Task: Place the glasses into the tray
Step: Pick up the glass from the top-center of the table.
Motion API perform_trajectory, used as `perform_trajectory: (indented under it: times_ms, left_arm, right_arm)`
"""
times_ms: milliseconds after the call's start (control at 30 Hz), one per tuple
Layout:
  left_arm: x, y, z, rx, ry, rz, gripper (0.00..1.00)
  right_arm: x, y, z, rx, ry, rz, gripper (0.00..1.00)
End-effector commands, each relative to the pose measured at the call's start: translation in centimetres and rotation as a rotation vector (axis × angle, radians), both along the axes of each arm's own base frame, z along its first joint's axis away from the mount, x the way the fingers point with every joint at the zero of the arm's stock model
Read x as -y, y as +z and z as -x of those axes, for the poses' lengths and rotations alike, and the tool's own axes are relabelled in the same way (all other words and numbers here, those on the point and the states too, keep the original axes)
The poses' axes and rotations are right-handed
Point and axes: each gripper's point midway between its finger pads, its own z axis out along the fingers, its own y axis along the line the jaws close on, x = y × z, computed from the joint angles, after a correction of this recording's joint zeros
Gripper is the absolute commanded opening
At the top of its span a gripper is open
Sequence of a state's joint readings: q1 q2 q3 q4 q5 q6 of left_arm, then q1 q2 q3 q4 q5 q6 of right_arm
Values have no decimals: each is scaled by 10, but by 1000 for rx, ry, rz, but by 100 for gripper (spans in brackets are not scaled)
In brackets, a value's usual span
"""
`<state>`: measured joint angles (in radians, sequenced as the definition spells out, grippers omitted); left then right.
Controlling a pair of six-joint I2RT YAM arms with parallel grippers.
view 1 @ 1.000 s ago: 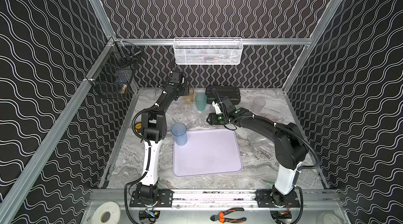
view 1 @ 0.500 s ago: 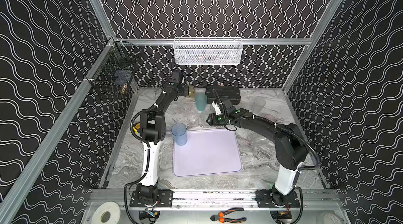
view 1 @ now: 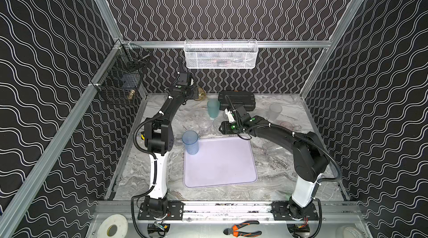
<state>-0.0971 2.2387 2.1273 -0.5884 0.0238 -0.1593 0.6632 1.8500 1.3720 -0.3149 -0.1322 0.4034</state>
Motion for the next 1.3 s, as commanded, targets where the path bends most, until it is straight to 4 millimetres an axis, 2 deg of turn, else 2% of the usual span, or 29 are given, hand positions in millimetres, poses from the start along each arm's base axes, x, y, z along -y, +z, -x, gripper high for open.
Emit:
perform_trajectory:
  times_ms: [0, 167, 333, 567, 733, 833, 933, 1000, 1167, 1267]
  left_arm:
    - [-2, 17, 2, 34, -3, 11, 0]
    - [-5, 34, 7, 51, 0, 16, 0]
    - [-12, 67, 24, 75, 14, -10, 0]
    - [-14, 101, 65, 54, 4, -7, 0]
    - [13, 129, 101, 58, -46, 25, 0]
    - [35, 127, 125, 30, -68, 1, 0]
    - [64, 115, 151, -27, -119, -1, 0]
    - [84, 109, 171, -55, -176, 19, 0]
    - [103, 104, 216, -100, -236, -7, 0]
    - [110, 95, 243, -148, -278, -27, 0]
  right_arm:
    - [-1, 4, 0, 12, -13, -11, 59]
    - [-2, 4, 0, 11, -12, -10, 59]
    - [-2, 13, -1, 24, -7, -8, 59]
    - [-11, 65, 0, 92, 26, -49, 59]
    - [-9, 114, 3, 170, 31, -33, 60]
    - [-8, 147, 4, 224, 28, -36, 62]
    - [-13, 178, 10, 263, 37, -39, 64]
    - [-19, 188, 17, 283, 58, -32, 65]
    - [-9, 188, 31, 289, 56, -33, 66]
    - [2, 171, 39, 278, 51, -12, 66]
